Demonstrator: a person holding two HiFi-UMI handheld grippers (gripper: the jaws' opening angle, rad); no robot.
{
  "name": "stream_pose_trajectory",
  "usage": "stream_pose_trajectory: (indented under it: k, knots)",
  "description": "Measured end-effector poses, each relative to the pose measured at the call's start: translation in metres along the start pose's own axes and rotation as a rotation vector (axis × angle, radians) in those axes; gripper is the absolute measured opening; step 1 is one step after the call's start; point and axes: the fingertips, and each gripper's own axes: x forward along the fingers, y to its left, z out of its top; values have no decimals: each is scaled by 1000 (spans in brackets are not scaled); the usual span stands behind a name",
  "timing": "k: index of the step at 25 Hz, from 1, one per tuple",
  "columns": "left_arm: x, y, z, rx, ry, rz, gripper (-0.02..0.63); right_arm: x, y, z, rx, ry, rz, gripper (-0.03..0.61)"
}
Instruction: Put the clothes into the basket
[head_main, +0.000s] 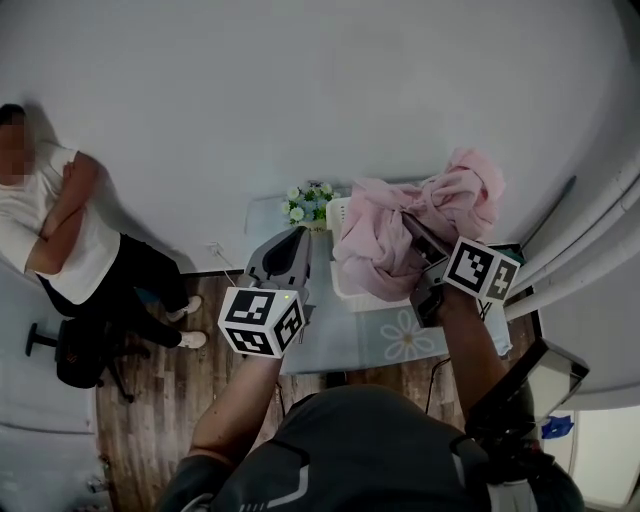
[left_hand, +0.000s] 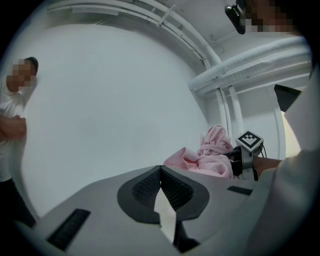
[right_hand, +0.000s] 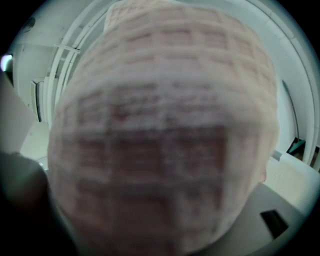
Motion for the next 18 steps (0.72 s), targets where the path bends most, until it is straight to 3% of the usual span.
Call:
stream_pose_trajectory:
  k: [7, 18]
  knots:
    - [35, 29, -26, -32, 38, -8, 9, 48, -54, -24, 249, 43, -71, 321]
    - [73, 51, -64, -51, 103, -38, 9, 91, -123, -70, 471, 109, -217, 321]
